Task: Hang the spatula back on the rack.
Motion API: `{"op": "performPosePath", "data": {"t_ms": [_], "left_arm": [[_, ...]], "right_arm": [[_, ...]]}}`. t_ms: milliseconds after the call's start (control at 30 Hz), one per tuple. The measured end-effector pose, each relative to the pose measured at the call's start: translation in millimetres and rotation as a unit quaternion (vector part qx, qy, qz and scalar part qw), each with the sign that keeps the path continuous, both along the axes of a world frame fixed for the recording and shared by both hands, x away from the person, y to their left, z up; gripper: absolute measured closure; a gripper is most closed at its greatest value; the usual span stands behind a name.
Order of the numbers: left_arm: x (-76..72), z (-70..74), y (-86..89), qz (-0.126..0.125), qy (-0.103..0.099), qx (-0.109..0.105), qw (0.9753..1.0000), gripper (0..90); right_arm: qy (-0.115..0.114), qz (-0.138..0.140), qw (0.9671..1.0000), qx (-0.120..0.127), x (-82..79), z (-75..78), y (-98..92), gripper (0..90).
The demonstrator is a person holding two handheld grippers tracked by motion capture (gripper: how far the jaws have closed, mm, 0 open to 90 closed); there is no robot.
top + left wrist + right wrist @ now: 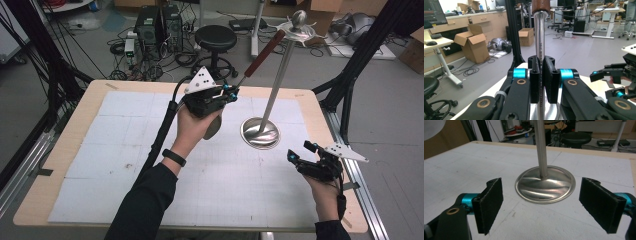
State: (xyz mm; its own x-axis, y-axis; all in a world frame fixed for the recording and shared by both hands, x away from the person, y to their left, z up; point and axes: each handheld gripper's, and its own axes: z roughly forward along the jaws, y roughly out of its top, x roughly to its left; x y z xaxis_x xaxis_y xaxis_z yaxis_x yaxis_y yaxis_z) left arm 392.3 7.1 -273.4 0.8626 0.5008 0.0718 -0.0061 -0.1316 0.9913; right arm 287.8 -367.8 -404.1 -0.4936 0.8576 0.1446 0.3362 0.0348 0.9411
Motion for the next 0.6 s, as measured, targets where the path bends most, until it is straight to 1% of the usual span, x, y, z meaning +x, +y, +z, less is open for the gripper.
{"op": "performPosePath", "data": {"t_ms": [67, 167, 233, 400, 467, 533, 600], "left_arm": [[0.8, 0.4, -3.1, 0.002, -0.003, 0.001, 1.0, 84.4], [3.4, -1.2, -7.2, 0.005, -0.006, -0.003, 1.0, 84.4], [6.0, -3.9, -9.8, 0.006, -0.004, -0.004, 1.0, 84.4], [11.4, -11.7, -18.3, 0.01, -0.007, -0.006, 0.9999, 84.4], [13.9, -13.6, -22.1, 0.012, -0.006, -0.008, 0.9999, 84.4], [15.2, -14.2, -23.6, 0.012, -0.006, -0.007, 0.9999, 84.4], [17.9, -15.4, -29.1, 0.013, -0.003, -0.004, 0.9999, 84.4]], "right_arm": [[0.0, 0.001, 1.0, -0.001, 0.2, -0.1, 0.0, 18.6], [0.001, 0.001, 1.0, 0.0, 0.3, -0.4, 0.5, 18.7], [0.001, 0.002, 1.0, 0.0, 0.4, -0.7, 0.8, 18.7], [0.002, 0.003, 1.0, -0.001, 0.7, -1.0, 1.0, 18.7], [0.002, 0.003, 1.0, -0.002, 1.0, -1.3, 0.7, 18.7], [0.002, 0.003, 1.0, -0.002, 1.1, -1.4, 0.8, 18.7], [0.002, 0.003, 1.0, -0.001, 1.4, -1.7, 1.2, 18.7]]}}
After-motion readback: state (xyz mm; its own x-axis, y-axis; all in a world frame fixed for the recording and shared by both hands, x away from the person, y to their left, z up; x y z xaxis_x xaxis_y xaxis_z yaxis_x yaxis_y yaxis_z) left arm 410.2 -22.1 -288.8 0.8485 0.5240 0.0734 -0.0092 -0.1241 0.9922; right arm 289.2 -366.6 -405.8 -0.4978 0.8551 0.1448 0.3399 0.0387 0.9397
